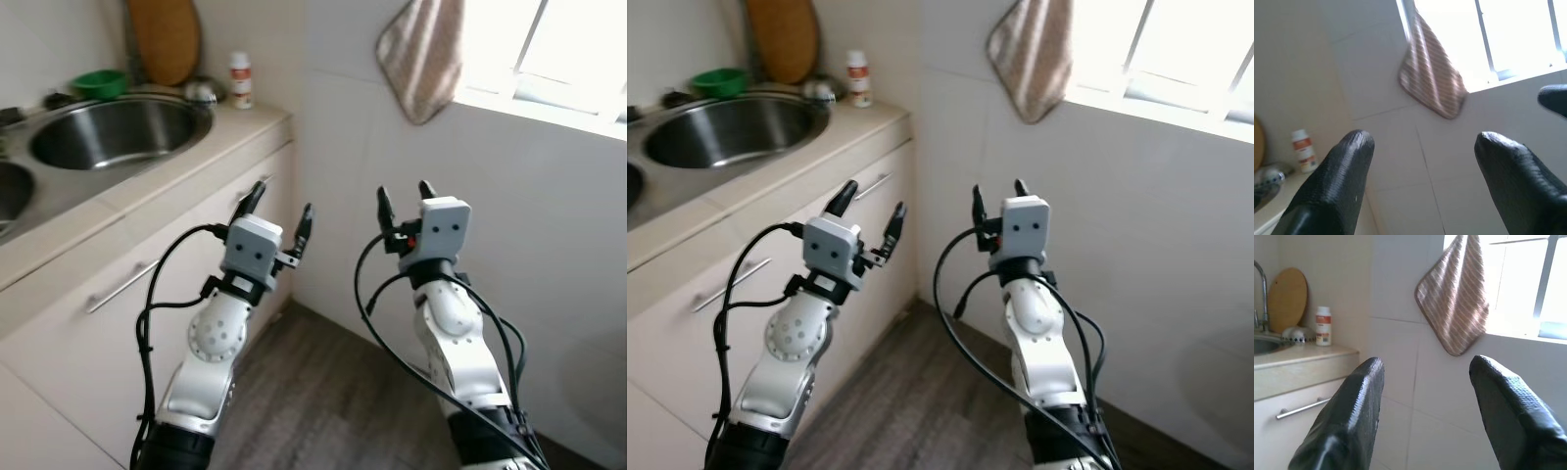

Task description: Kitchen organization

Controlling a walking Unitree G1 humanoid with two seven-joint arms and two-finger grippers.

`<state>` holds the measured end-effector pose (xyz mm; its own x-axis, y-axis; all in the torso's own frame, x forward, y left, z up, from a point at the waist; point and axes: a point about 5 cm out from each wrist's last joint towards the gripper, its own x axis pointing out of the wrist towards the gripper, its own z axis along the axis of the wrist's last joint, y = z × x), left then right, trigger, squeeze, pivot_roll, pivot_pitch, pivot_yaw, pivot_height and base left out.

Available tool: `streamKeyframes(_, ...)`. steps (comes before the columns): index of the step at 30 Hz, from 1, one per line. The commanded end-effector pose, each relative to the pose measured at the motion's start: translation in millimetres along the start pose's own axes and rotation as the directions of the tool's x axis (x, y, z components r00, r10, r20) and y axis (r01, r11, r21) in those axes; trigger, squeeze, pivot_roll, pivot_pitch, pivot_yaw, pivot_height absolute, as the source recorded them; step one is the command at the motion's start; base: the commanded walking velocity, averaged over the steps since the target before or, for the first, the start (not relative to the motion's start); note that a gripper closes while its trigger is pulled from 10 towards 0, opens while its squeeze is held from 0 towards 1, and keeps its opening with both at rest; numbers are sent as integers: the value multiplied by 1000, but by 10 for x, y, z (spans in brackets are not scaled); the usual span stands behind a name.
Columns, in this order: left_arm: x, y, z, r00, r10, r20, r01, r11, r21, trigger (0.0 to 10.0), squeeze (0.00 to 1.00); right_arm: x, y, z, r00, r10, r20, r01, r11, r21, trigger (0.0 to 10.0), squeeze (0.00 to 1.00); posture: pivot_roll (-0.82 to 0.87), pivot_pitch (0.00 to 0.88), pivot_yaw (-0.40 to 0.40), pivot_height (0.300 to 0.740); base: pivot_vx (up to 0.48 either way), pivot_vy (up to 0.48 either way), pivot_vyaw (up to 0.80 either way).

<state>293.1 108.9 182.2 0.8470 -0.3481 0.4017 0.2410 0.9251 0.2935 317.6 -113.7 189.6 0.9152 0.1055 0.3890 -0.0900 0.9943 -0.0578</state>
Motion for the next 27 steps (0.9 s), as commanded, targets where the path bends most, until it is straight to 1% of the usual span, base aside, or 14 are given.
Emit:
streamKeyframes(1,16,-36,12,1000,-5,2,5,1000,0,10000,0,13,-59,2,1000,-24,-5,23,999,-22,10000,0,53,0,-37,740,0,-480,-800)
streamKeyframes(7,13,-29,20,1000,2,13,-2,1000,-21,10000,0,14,-84,-17,999,-43,-18,42,998,-38,10000,0,52,0,-36,740,0,0,-800)
streamKeyframes(14,17,-41,3,1000,-12,0,12,1000,-5,10000,0,20,-119,-41,997,-70,-26,67,994,-86,10000,0,53,0,-33,740,0,0,-800)
streamKeyframes(23,12,-38,2,1000,-1,7,2,1000,-22,10000,0,14,-120,-75,996,-79,-44,75,993,-91,10000,0,53,0,-32,740,0,0,-768)
streamKeyframes(27,9,-29,-11,1000,3,-2,-3,1000,-22,10000,0,19,-118,-85,995,-86,-52,82,993,-81,10000,0,53,0,-32,740,0,0,-800)
